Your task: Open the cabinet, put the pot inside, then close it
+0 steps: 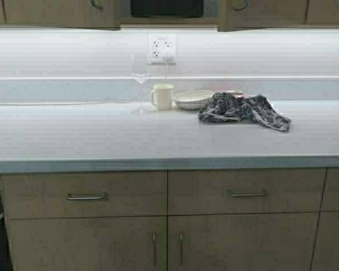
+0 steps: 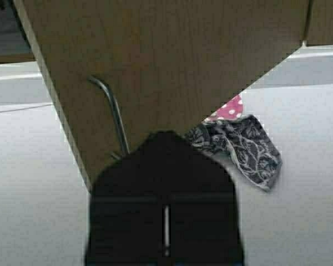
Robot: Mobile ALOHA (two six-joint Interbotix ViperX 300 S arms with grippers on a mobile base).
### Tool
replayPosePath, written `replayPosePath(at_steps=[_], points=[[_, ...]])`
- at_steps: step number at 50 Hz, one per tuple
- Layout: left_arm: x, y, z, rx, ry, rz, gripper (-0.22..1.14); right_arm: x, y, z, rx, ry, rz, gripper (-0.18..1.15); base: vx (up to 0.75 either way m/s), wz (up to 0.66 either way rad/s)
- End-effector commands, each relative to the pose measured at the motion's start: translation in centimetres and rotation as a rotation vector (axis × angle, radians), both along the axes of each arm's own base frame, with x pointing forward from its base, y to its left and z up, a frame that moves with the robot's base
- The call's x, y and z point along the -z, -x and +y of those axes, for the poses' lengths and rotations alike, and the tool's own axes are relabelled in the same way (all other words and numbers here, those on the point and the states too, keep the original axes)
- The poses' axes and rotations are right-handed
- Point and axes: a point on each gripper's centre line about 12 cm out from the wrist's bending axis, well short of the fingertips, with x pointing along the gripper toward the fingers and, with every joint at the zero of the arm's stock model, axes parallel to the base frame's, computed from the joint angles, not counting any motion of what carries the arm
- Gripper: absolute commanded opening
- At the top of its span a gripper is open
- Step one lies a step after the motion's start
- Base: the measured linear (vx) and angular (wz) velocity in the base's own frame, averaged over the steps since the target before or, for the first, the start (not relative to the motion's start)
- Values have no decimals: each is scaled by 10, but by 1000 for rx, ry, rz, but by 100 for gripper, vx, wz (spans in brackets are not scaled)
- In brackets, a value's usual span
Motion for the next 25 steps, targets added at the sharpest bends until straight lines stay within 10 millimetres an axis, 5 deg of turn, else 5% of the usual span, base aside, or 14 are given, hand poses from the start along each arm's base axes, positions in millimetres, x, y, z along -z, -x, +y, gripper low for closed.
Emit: replayPosePath(at_steps=[1, 13, 25], points=[[-15, 55, 5, 11, 7, -63, 3, -11, 9, 8, -33, -7, -34, 7, 10, 0], [7, 74, 5, 6, -16, -67, 3, -19, -8, 16, -45, -7, -33, 7, 11, 5], [9, 62, -8, 22, -24, -86, 3, -36, -81, 33, -48, 0, -39, 7, 12, 2]])
